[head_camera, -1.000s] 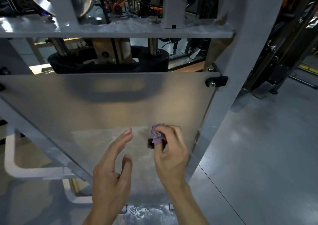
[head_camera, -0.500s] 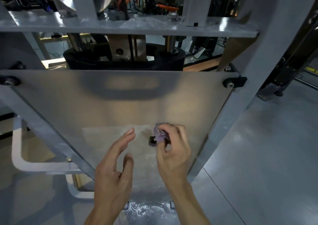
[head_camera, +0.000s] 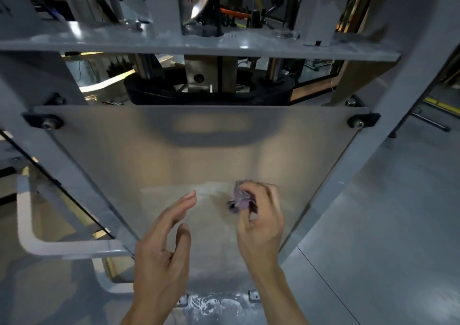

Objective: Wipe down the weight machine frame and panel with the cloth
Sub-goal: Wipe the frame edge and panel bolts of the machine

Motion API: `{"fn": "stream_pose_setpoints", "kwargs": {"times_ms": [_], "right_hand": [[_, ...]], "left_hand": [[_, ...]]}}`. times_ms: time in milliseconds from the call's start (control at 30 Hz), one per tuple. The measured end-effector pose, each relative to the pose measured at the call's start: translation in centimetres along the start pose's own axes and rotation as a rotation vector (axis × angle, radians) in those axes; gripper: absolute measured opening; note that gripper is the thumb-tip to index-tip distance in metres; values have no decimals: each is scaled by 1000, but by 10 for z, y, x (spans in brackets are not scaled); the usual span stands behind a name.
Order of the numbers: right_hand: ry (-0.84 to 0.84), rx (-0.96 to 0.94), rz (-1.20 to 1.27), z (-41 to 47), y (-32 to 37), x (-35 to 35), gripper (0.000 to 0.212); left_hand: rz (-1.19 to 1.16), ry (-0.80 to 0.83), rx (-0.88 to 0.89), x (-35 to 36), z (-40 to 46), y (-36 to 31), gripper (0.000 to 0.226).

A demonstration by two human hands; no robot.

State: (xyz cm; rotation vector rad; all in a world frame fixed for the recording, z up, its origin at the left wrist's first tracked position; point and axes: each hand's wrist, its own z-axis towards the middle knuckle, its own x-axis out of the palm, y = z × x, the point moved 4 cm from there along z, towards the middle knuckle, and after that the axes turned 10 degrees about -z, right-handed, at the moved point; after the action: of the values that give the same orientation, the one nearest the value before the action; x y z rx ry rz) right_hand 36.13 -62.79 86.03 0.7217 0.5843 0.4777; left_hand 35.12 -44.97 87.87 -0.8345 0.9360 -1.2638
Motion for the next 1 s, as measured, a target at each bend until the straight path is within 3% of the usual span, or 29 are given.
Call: {"fn": "stream_pose_setpoints", "kwargs": {"times_ms": [100, 233, 400, 500, 667, 800, 1000], "right_hand": [[-134, 130, 32, 3, -23, -28, 41], [-332, 224, -189, 12, -37, -49, 38], [-227, 141, -102, -4, 15, 8, 27], [-123, 75, -131, -12, 25, 18, 38], [-313, 253, -219, -6, -5, -13, 47], [-359, 255, -185, -12, 24, 14, 45], [-148, 110, -123, -28, 58, 52, 42]], "left_hand": [[-10, 5, 3, -13, 2, 3, 64], [-27, 0, -3, -32, 6, 11, 61], [-28, 23, -41, -47, 9, 17, 57], [-37, 46, -54, -53, 12, 18, 54], [-51, 60, -42, -66, 17, 19, 54], [-58, 51, -44, -82, 18, 26, 56], [-64, 74, -67, -95, 23, 32, 55]]}}
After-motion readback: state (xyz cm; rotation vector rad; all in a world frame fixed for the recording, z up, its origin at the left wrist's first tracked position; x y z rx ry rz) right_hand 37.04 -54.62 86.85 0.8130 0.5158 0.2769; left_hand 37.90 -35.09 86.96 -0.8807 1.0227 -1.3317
